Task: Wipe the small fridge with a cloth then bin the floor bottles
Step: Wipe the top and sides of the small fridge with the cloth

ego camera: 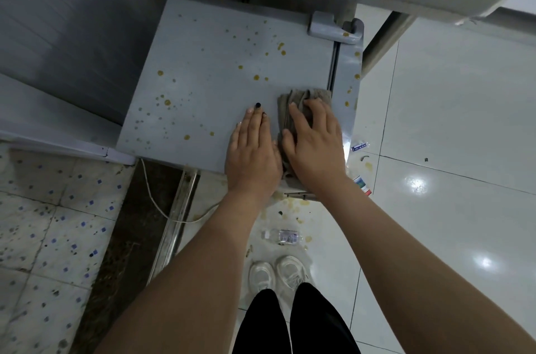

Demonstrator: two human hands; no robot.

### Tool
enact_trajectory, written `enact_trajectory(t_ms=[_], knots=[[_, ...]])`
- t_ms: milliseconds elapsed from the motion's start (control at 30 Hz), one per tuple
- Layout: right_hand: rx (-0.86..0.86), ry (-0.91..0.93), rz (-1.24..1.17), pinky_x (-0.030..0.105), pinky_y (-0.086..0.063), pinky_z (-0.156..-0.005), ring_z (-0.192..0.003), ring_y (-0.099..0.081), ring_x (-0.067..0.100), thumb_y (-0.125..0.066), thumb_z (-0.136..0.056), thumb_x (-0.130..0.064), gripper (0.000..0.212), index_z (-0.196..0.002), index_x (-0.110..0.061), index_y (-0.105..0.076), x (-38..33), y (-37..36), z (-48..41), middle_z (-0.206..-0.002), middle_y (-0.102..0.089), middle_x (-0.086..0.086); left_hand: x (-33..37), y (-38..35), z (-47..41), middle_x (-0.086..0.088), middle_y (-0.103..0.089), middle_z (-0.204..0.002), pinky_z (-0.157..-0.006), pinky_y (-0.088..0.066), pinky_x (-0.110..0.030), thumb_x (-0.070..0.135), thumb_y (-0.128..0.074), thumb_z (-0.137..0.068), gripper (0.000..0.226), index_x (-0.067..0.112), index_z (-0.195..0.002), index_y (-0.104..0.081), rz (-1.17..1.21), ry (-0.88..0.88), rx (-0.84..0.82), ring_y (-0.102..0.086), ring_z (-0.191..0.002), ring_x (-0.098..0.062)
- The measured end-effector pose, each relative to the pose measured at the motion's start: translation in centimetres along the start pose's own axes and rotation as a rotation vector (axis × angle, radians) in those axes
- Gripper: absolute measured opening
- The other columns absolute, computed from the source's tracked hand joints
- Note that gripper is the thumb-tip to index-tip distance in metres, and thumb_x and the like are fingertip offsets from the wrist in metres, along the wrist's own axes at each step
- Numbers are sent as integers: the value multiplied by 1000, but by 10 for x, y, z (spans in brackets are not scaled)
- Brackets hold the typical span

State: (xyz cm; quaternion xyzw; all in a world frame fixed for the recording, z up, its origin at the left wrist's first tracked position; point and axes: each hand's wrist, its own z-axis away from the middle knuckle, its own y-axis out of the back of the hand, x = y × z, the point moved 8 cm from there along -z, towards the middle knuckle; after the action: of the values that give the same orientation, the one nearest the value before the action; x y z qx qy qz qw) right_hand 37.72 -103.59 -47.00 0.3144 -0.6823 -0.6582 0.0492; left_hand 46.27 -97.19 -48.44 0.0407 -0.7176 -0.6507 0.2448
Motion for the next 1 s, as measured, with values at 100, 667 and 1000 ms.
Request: enact_trajectory(t_ms=[100,667,1000], knots=[[-131,-47,-23,44,-22,-109,-134,-30,34,-41,-93,-41,51,-134,-12,-48,3,-6,-21,-140,-40,18,0,-1,0,-17,-37,-146,-112,-17,-36,23,-21,-92,53,-2,-136,-40,-19,-4,0,-31,-138,-27],[71,-182,-93,49,-40,-96,-118,-45,43,-50,-88,-23,38,-119,-4,-59,56,27,32,-127,-50,23,1,-2,2,-14,-27,-152,-115,-11,-35,28,-11,-89,63,0,-141,-32,-25,-9,-5,-22,-141,-26],[46,-310,-301,36,-16,-113,-139,-17,35,-42,-98,-22,41,-136,-6,-45,59,18,17,-149,-25,19,32,-4,-27,-17,-35,-146,-113,-24,-41,20,-29,-89,53,-2,-137,-36,7,-157,-84,-26,-139,-30]])
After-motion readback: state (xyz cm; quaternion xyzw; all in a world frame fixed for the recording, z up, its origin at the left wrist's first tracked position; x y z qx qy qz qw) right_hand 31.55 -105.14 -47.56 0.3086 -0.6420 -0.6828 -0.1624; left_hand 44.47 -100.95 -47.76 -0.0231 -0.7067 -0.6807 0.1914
